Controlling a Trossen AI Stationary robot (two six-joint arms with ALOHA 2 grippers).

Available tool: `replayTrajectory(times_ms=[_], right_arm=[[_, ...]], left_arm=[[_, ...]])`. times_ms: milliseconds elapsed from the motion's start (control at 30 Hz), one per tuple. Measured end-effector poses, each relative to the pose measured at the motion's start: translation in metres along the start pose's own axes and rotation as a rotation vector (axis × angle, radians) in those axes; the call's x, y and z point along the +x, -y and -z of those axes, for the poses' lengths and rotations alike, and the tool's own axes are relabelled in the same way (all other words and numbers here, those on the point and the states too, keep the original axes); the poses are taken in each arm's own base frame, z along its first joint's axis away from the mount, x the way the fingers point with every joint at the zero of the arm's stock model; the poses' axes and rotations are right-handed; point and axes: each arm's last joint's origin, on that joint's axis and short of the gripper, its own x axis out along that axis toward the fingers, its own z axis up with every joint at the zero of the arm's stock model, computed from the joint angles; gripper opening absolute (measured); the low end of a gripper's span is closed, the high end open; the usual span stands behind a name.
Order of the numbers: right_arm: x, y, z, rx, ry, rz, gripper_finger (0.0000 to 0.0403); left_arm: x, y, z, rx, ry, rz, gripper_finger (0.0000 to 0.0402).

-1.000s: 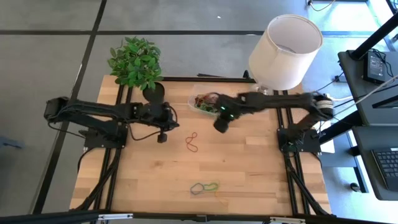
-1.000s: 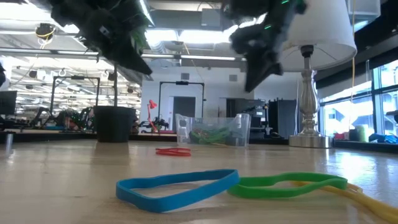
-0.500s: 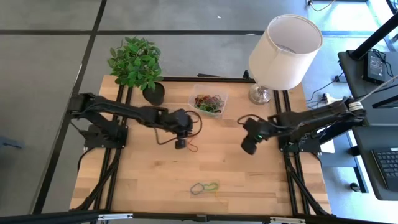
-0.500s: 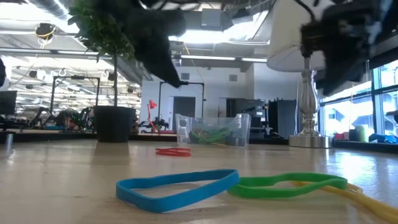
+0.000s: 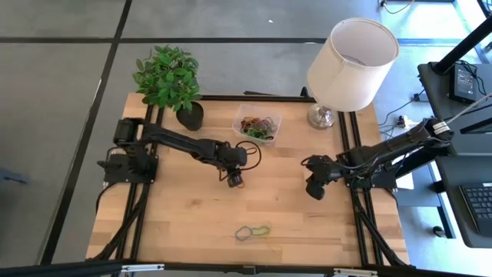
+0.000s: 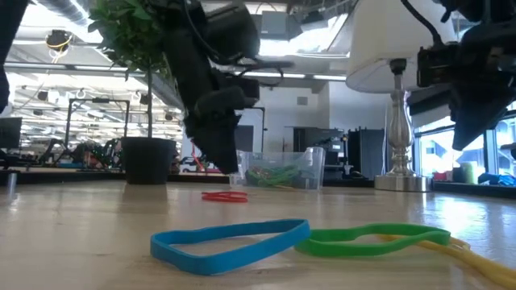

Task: Pick and place rubber bands into bin
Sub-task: Put the red rubber band into the transparent bin

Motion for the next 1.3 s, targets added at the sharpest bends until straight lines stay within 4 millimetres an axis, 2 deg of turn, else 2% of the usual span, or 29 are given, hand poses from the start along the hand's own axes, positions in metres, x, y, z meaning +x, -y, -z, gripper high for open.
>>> replayTrajectory(times_ms=[233,367,467,600,667,833,1000,1200,1300], right_arm=[[0.000,-0.002,0.003,-0.042,-0.002,-0.013,0.0011],[0.000,-0.004,0.003,-0.055,0.006,-0.025,0.0011],[0.000,-0.004,0.002,-0.070,0.012,-0.032,0.0012],[0.000,-0.005,0.002,-0.074,0.017,-0.038,0.0012],[0.000,-0.005,0.002,-0.074,0.017,-0.038,0.0012],[0.000,-0.005,0.001,-0.077,0.027,-0.029,0.0012],[0.000,-0.004,0.001,-0.074,0.035,-0.022,0.0012],[0.000,-0.005,0.001,-0.072,0.040,-0.027,0.0012],[0.000,-0.005,0.000,-0.072,0.042,-0.026,0.0012]], left_arm=[[0.022,0.000,0.008,-0.003,-0.064,-0.025,0.0174],[0.027,0.003,0.011,-0.034,-0.081,-0.044,0.0154],[0.027,0.006,0.013,-0.051,-0.077,-0.056,0.0115],[0.024,0.009,0.012,-0.078,-0.086,-0.039,0.0026],[0.020,0.012,0.008,-0.100,-0.112,0.000,0.0009],[-0.004,0.016,-0.022,-0.074,-0.120,0.017,0.0002],[-0.041,0.013,-0.064,0.026,-0.050,-0.033,0.0001],[-0.084,-0.010,-0.117,0.146,0.147,-0.106,0.0002],[-0.100,-0.026,-0.138,0.231,0.247,-0.136,0.0001]])
